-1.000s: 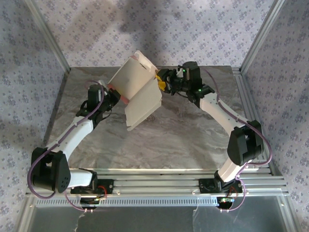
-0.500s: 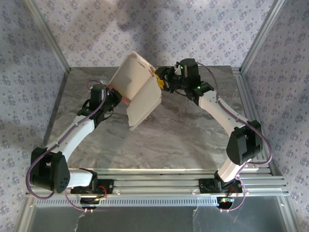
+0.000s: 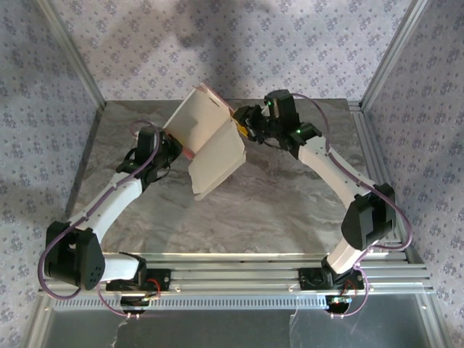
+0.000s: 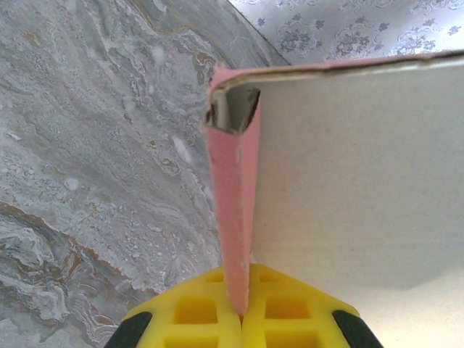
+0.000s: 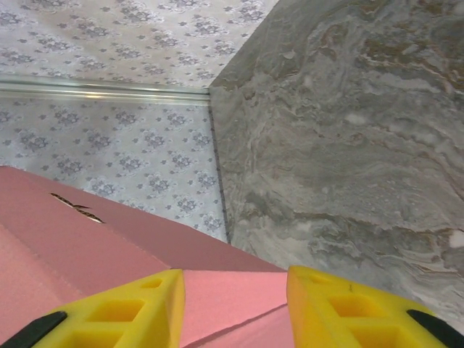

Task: Fold the paper box

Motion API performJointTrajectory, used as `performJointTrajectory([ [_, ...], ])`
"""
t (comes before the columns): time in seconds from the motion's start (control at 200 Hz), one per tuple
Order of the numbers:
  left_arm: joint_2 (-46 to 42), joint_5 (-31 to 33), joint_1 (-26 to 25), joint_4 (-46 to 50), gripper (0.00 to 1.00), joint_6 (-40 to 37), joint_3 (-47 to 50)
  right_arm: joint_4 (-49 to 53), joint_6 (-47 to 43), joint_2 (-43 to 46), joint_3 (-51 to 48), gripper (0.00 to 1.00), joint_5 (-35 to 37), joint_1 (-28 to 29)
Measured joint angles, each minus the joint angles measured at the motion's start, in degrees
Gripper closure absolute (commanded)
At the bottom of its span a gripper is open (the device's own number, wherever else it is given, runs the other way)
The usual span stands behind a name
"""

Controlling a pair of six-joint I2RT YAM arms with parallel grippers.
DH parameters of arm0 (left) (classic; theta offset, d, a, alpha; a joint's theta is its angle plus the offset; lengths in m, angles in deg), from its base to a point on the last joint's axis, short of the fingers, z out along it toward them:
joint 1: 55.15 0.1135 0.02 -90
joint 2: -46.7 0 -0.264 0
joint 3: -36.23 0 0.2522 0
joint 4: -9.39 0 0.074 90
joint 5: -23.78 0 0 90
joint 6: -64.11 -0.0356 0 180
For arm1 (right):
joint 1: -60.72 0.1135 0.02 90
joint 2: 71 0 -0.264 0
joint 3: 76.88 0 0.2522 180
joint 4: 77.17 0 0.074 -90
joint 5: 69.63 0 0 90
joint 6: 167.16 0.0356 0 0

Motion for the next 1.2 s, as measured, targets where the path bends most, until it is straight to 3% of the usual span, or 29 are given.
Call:
performJointTrajectory([
  [0.235,0.00,-0.98,-0.57,-0.02,1.00,0.00,-0.26,-3.34,1.09,4.48,-4.57,0.53,0.50,-1.01],
  [0.88,0.00,-1.03,-0.57,1.77,1.00,1.07,-0.87,-8.07,2.19,2.25,-4.63,0.51,0.50,0.81],
  [1.199,0.00,0.02,-0.57,3.10,1.00,1.05,-1.81,-5.40,0.68,0.92,-2.91,0.73,1.70,1.55],
])
